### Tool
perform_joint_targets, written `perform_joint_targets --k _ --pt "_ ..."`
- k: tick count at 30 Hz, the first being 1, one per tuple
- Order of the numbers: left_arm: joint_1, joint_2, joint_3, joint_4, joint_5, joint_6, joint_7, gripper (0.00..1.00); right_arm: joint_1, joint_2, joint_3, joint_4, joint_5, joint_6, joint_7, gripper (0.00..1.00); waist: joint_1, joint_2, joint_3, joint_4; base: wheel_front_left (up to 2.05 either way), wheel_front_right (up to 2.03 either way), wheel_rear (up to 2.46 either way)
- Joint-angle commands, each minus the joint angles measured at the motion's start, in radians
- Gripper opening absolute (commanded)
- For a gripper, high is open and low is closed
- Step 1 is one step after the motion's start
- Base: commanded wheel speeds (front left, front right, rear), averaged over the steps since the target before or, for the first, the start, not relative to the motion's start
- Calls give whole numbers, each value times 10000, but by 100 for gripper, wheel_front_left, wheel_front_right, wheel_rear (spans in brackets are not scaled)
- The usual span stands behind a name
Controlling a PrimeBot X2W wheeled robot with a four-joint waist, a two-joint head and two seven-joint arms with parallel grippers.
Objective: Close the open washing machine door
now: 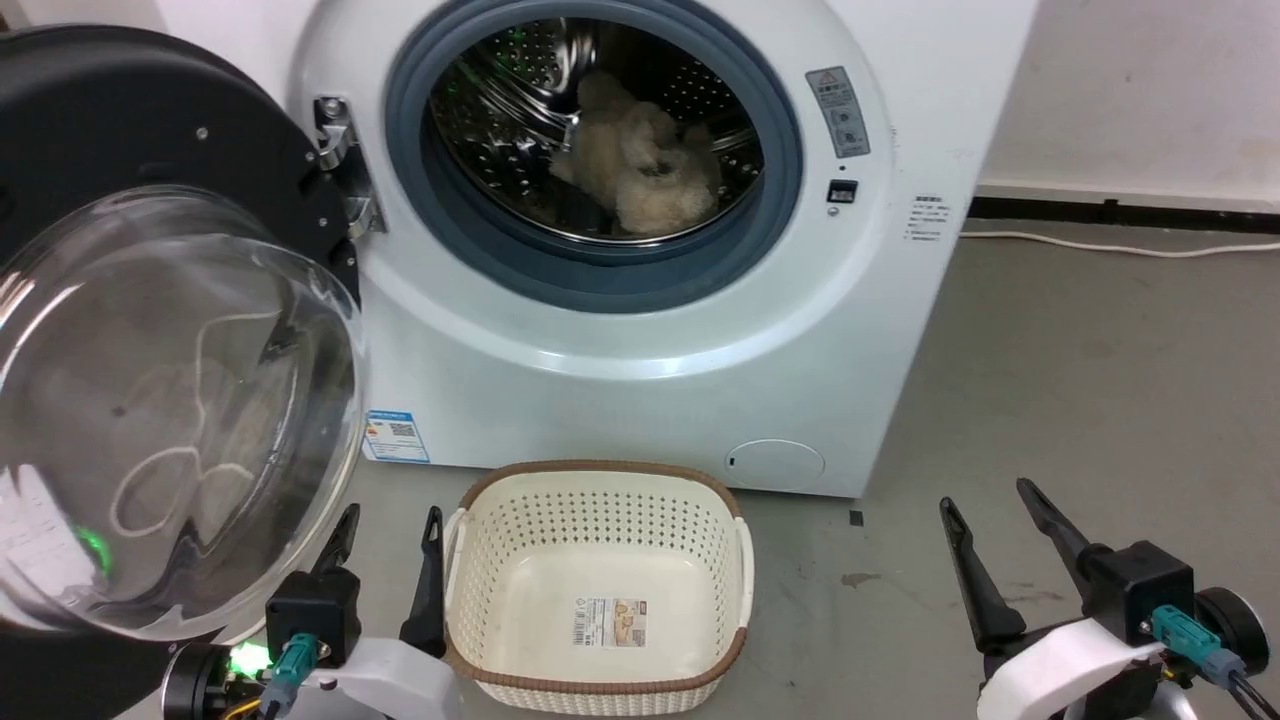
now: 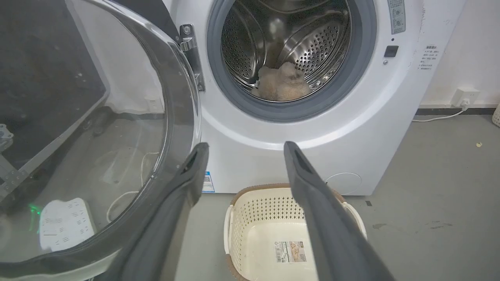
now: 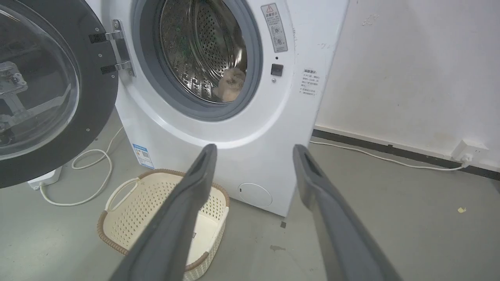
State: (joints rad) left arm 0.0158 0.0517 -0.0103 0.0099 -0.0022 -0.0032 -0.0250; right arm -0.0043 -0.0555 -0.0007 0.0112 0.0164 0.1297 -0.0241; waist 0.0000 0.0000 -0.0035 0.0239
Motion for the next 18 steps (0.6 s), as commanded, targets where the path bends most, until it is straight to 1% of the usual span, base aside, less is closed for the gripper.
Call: perform_joint_targets --k 1,13,18 --pt "6 25 -16 27 -5 -33 -97 100 124 -22 -23 29 59 1 -108 100 0 0 -16 64 0 0 0" --pt "109 122 -129 93 -15 -76 -348 100 208 -23 139 188 156 2 -359 100 0 0 -122 842 0 0 0" --pt "180 128 -130 26 -35 -15 -453 100 99 -101 359 286 192 3 -463 100 0 0 -73 1098 0 0 0"
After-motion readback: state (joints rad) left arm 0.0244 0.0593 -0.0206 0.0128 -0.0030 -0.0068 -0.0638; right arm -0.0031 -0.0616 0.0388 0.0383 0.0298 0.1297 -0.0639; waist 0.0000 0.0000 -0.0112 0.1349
